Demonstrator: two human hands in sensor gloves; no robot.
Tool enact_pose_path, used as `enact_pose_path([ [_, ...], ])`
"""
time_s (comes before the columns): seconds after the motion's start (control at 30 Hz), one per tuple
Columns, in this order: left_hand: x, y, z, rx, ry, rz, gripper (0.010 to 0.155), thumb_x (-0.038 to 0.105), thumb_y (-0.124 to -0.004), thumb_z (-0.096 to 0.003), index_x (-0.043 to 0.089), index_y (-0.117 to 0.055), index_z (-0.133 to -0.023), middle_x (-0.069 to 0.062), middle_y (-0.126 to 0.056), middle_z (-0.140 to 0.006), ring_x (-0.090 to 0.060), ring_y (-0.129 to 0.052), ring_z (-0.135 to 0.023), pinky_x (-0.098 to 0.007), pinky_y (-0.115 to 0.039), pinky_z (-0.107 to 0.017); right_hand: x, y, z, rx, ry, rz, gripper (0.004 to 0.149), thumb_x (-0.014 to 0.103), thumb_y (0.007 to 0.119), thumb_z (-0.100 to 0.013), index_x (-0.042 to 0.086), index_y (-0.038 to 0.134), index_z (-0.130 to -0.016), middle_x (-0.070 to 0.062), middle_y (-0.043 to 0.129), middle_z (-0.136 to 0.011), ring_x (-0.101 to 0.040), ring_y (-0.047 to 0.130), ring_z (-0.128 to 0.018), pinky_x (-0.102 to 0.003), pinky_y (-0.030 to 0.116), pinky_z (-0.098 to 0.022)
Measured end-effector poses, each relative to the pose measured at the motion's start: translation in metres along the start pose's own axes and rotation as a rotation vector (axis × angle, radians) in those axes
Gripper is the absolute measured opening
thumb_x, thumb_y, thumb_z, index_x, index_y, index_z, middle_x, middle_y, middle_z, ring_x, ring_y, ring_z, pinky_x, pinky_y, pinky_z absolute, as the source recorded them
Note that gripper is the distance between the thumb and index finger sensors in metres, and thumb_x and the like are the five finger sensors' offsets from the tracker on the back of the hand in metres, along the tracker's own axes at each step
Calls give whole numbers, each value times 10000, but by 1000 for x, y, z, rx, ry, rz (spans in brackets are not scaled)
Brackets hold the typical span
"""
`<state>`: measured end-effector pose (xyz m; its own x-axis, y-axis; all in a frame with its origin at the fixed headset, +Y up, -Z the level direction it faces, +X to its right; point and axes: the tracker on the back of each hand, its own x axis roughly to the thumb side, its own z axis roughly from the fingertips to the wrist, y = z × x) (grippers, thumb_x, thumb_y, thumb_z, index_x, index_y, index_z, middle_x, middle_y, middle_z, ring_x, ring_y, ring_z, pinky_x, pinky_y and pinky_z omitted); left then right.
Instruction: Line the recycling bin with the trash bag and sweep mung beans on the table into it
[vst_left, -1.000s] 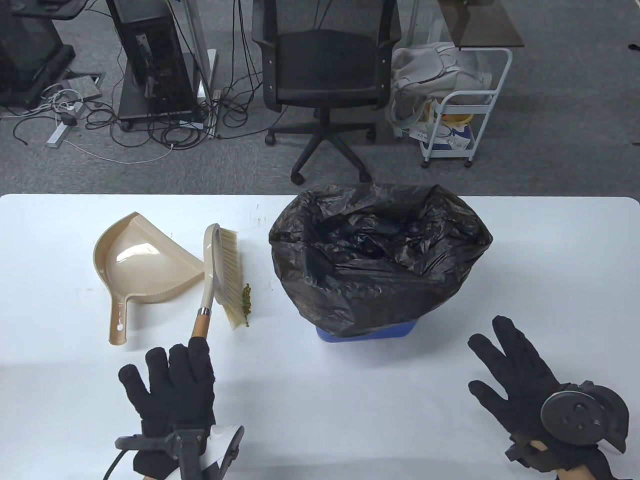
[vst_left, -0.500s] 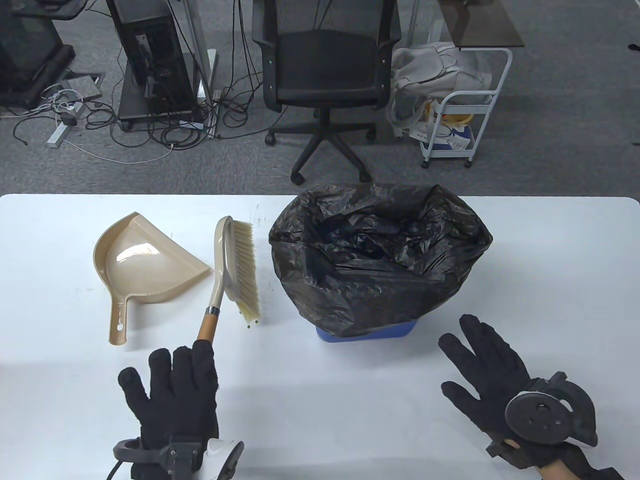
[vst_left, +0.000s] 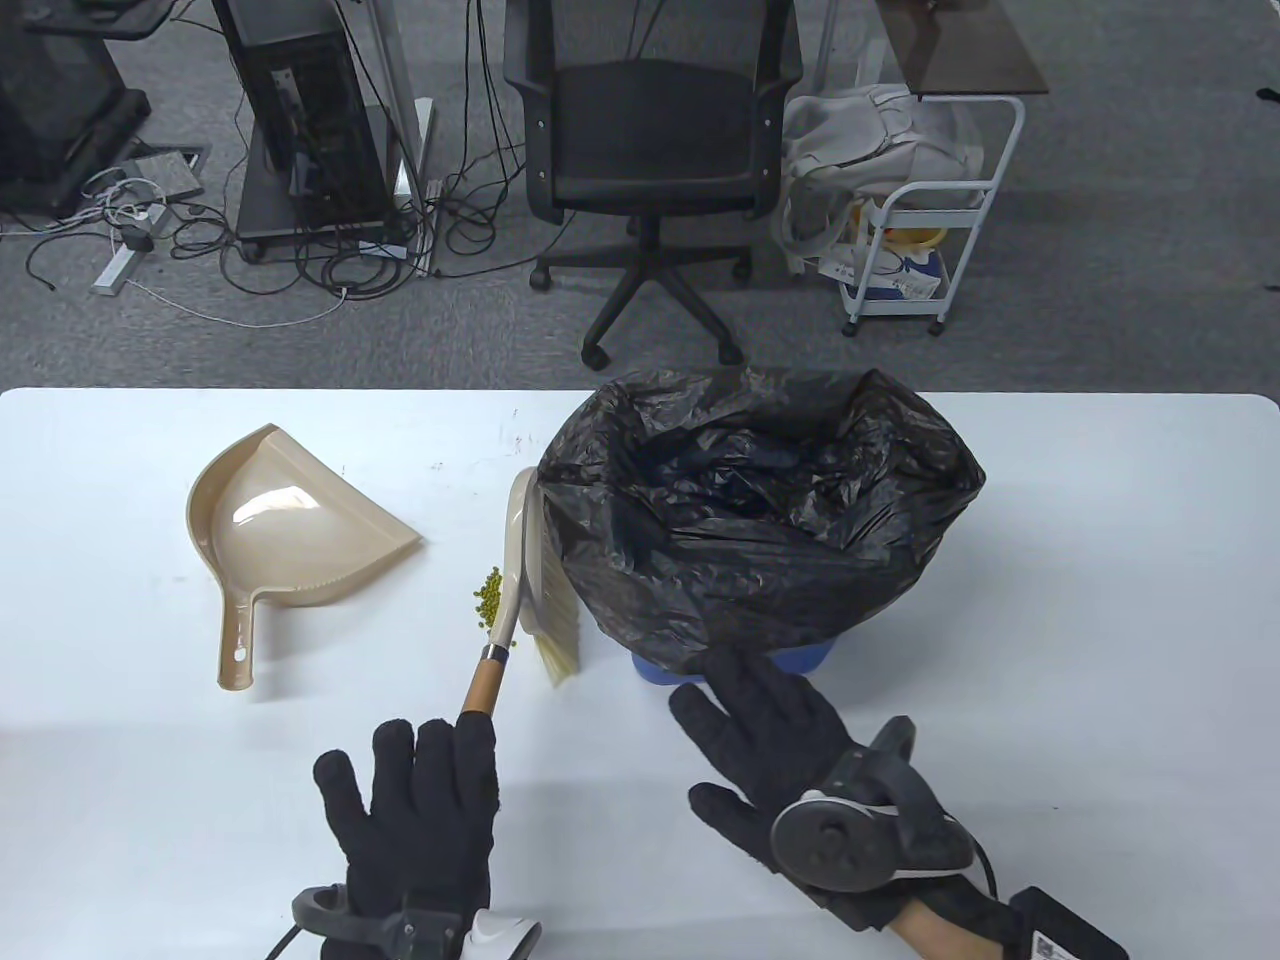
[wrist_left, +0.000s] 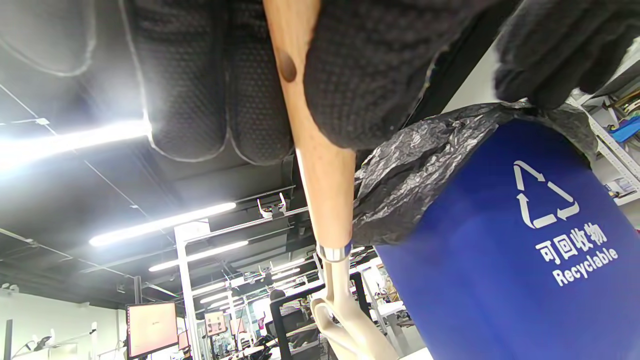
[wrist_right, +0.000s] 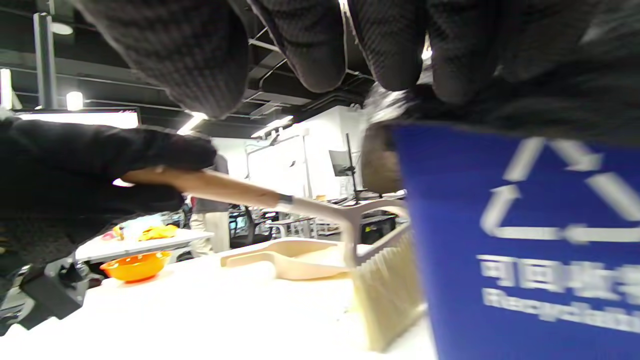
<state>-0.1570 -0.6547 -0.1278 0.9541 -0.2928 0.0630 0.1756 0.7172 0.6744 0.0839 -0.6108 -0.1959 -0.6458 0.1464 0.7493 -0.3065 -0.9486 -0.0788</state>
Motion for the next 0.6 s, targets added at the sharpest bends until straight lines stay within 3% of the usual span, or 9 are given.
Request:
enact_pose_path([
  [0.3,4,4,3,0,19,20,613,206,-960,-435,67,-815,-1013,-231,-986,-851,-568,-992,-764,-892,-634,-566,51,45,-80,41,-72,39,794,379,837,-472,21,550,-1120,-391,528,-1095,-660,646,-918,-718,616,-607],
  [0.5,10,7,3,-4,6,35,642,205,-953,-440,59,-777,-1040,-234,-973,-864,-556,-995,-767,-891,-628,-571,54,71,-106,26,-76,21,756,321,878,-451,55,601,-1102,-387,531,-1094,-669,639,-918,-727,615,-603],
  [0.6,11,7,3,-6,5,40,643,200,-953,-439,39,-776,-1036,-237,-969,-868,-558,-992,-768,-894,-622,-570,56,76,-106,-69,-102,5,724,304,901,-431,39,670,-1063,-363,605,-1074,-648,689,-904,-719,646,-590],
])
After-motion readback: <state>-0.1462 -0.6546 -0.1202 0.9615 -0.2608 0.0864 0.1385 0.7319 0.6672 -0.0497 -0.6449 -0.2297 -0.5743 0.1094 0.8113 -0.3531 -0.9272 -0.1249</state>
